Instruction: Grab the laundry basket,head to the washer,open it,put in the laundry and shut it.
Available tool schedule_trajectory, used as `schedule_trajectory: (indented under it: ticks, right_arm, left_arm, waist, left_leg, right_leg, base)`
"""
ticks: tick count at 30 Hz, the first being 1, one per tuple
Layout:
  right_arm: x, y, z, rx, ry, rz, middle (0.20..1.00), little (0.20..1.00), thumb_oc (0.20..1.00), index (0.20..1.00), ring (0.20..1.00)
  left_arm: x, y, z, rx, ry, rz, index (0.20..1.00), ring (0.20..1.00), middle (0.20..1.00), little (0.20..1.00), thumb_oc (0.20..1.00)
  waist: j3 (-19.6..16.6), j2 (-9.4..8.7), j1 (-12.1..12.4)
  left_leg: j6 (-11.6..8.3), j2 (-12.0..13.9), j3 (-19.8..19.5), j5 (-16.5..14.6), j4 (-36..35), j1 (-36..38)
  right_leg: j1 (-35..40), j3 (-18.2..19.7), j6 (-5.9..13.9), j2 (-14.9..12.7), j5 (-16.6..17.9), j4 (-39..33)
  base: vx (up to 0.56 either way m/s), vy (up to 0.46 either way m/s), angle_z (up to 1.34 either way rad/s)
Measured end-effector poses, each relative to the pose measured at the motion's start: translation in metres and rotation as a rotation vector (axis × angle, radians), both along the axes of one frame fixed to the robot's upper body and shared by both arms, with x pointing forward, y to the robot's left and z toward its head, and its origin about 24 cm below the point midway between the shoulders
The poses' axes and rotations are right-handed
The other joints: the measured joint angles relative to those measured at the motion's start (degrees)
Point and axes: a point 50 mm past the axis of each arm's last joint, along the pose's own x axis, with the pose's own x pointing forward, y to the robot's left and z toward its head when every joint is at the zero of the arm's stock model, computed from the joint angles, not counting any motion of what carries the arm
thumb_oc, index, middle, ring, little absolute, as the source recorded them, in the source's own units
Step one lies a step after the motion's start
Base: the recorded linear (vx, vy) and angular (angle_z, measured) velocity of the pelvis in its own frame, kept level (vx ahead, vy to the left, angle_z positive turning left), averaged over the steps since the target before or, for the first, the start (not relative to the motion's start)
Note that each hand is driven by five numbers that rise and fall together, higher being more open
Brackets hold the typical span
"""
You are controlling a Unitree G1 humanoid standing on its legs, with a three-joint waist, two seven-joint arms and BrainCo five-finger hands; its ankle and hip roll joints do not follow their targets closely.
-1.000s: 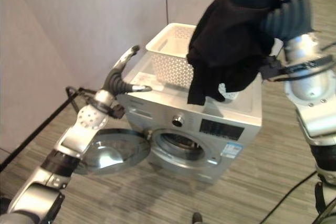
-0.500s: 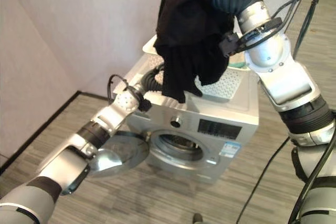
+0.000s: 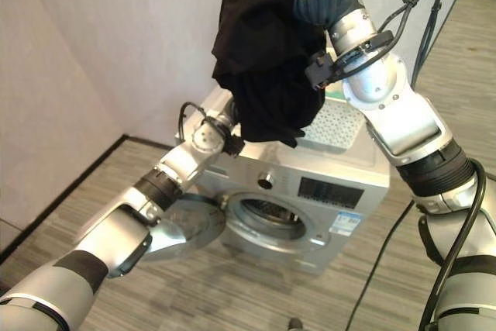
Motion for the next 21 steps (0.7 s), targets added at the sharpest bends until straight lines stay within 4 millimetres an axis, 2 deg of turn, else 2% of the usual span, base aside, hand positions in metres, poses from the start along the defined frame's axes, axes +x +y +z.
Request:
schedule_trajectory:
  ticks: [6, 8, 11, 16, 21]
  right_arm:
    - [-0.002, -0.005, 0.005, 0.016, -0.017, -0.011, 0.200, 0.200, 0.200, 0.200, 0.200]
    - [-0.003, -0.010, 0.008, 0.033, -0.029, -0.020, 0.200, 0.200, 0.200, 0.200, 0.200]
    - [-0.003, -0.021, 0.005, 0.056, -0.028, -0.051, 0.200, 0.200, 0.200, 0.200, 0.200]
    - [0.001, -0.031, -0.016, 0.066, 0.029, -0.082, 0.200, 0.200, 0.200, 0.200, 0.200]
    - [0.002, -0.032, -0.026, 0.068, 0.050, -0.086, 0.200, 0.200, 0.200, 0.200, 0.200]
  left_arm:
    - [-0.010, 0.001, 0.021, -0.048, -0.088, -0.061, 1.000, 1.000, 1.000, 1.000, 1.000]
    - [-0.014, 0.005, 0.026, -0.064, -0.116, -0.077, 0.200, 0.200, 0.200, 0.200, 0.200]
    - [-0.018, 0.010, 0.028, -0.093, -0.131, -0.089, 0.200, 0.200, 0.200, 0.200, 0.200]
    - [-0.024, 0.011, 0.029, -0.133, -0.160, -0.085, 0.200, 0.200, 0.200, 0.200, 0.200]
    - [-0.032, 0.015, 0.030, -0.179, -0.186, -0.079, 0.200, 0.200, 0.200, 0.200, 0.200]
  waist:
    - [-0.1, 0.25, 0.2]
    - [-0.1, 0.30, 0.2]
    - [-0.1, 0.31, 0.4]
    - [-0.1, 0.33, 0.5]
    - [-0.1, 0.33, 0.5]
  left_leg:
    - [0.00, 0.0, -0.1, 0.0, 0.0, 0.0]
    - [0.00, 0.0, -0.1, 0.0, 0.0, 0.0]
    - [0.00, -0.1, -0.3, 0.0, 0.0, 0.1]
    - [0.06, -0.1, -1.2, 0.0, 0.0, 0.3]
    - [0.08, 0.0, -1.2, 0.0, 0.0, 0.2]
  right_leg:
    - [0.1, -0.1, 0.00, 0.0, 0.0, 0.0]
    - [0.1, -0.1, 0.00, 0.0, 0.0, 0.0]
    - [0.3, -0.3, -0.01, -0.1, 0.0, 0.0]
    - [1.0, -1.2, 0.00, -0.2, -0.2, 0.0]
    - [0.9, -1.3, 0.02, -0.2, -0.2, 0.0]
  base:
    - [0.00, 0.000, 0.00]
    - [0.00, 0.000, 0.00]
    - [0.00, -0.007, 0.04]
    - [-0.01, -0.012, 0.09]
    - [0.00, 0.000, 0.00]
